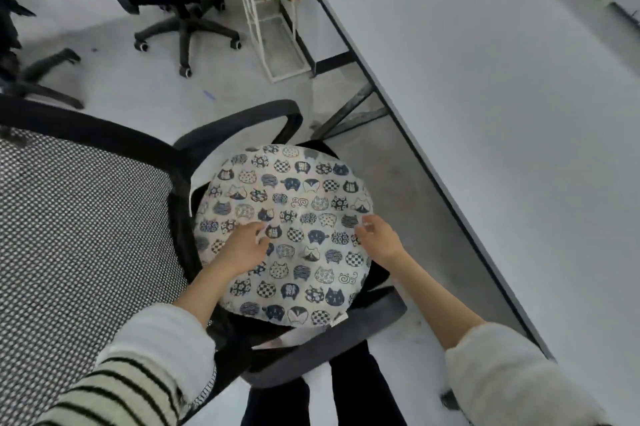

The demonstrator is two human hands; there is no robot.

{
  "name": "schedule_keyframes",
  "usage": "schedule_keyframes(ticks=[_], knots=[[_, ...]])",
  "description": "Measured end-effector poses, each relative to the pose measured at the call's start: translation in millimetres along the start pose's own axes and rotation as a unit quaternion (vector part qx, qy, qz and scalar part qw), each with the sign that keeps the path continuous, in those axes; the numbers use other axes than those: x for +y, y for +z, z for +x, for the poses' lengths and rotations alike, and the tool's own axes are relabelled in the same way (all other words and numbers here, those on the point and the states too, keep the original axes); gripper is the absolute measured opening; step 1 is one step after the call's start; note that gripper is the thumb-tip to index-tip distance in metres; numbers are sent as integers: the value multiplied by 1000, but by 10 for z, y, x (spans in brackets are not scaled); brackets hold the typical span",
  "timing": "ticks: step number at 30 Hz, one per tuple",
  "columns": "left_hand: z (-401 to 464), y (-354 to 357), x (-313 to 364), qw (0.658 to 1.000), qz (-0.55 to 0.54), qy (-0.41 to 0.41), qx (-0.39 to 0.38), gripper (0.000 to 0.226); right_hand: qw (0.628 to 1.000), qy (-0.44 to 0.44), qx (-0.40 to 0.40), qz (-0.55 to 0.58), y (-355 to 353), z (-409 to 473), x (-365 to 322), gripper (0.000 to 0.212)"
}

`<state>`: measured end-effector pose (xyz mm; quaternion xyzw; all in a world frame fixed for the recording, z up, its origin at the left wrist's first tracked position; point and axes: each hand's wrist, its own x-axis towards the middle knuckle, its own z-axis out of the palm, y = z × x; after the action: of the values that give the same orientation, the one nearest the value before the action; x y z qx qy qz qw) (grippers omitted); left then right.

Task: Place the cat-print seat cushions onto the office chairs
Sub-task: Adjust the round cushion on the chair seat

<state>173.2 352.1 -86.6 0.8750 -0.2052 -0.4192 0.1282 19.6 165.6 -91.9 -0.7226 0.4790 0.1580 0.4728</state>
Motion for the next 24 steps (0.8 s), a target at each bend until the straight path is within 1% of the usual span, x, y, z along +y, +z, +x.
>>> schedule_keyframes(ticks=[2, 4, 8, 9, 12, 15, 17, 19, 21, 24], knots=[[183, 114, -124, 999, -13, -32, 12, 47, 999, 37, -9, -14, 62, 302, 117, 50], [367, 178, -275, 996, -20, -77, 30, 50, 998, 66, -13, -4, 146, 556, 202, 53], [967, 135, -530, 990, 11, -134, 37, 57, 993, 116, 13, 35, 301, 987, 295, 50], [1146, 109, -573, 989, 16, -143, 42, 61, 991, 123, 18, 42, 355, 1108, 344, 53], [1608, 48, -682, 986, 5, -148, 80, 69, 989, 136, 36, 37, 521, 1432, 514, 75], [1878, 23, -817, 977, 25, -172, 124, 72, 987, 150, 51, 25, 602, 1632, 546, 82], [1998, 32, -937, 972, 29, -192, 134, 71, 983, 170, 58, 31, 635, 1763, 558, 87], [2034, 34, -1015, 972, 30, -191, 135, 70, 979, 189, 58, 40, 662, 1865, 585, 91], [2025, 23, -1042, 974, 33, -179, 137, 69, 974, 207, 71, 53, 674, 1931, 601, 90], [1927, -10, -934, 969, 77, -170, 162, 69, 963, 222, 126, 84, 647, 1956, 547, 71]])
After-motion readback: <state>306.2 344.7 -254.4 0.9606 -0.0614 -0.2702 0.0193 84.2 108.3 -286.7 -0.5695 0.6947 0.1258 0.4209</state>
